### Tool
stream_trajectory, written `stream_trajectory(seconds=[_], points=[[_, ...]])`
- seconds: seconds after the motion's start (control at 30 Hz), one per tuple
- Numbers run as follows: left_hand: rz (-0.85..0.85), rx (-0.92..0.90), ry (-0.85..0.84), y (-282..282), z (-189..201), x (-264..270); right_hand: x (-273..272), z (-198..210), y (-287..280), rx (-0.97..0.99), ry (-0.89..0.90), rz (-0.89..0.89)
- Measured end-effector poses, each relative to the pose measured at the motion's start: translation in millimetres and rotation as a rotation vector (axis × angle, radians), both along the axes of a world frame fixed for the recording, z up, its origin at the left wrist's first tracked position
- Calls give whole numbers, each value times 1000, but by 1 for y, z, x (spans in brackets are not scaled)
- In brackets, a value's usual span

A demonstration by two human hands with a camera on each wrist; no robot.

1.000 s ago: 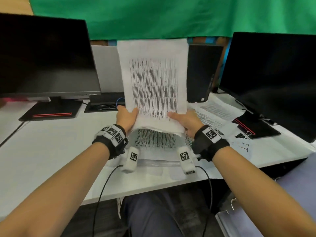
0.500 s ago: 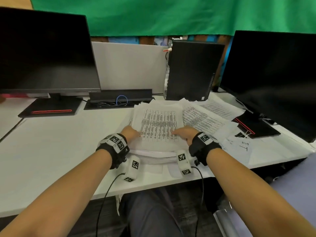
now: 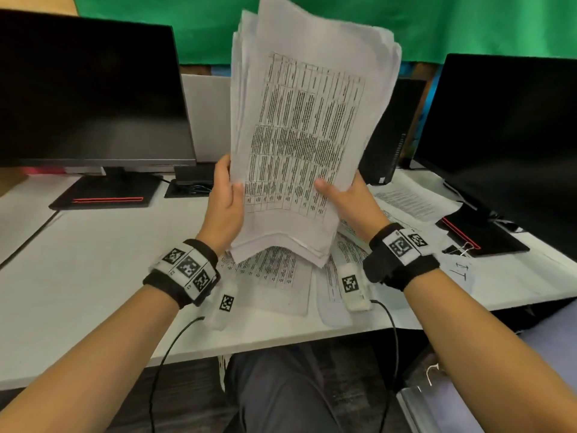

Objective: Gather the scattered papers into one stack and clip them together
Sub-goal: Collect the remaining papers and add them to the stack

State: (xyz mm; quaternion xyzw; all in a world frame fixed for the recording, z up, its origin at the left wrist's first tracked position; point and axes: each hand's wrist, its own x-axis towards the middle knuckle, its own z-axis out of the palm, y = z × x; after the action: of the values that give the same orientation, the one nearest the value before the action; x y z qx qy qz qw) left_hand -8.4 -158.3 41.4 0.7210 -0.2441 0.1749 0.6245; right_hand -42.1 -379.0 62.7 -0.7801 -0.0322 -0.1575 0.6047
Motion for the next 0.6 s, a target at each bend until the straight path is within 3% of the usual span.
stream_trajectory(seconds=[0.17,0.27,0.4,0.5,0.6], points=[[-20,-157,52,30,10,8,-9,8,1,30,-22,129],[23,-118,95,27,16,8,-8,7,18,45,-30,90],[158,-123,-74,-7,45,-4,1,26,53,71,-181,-131],[153,-216,-184,-11,62,-11,5,41,54,145,-258,-120],[-23,-117,68,20,44,7,-1,28,33,201,-109,-11]])
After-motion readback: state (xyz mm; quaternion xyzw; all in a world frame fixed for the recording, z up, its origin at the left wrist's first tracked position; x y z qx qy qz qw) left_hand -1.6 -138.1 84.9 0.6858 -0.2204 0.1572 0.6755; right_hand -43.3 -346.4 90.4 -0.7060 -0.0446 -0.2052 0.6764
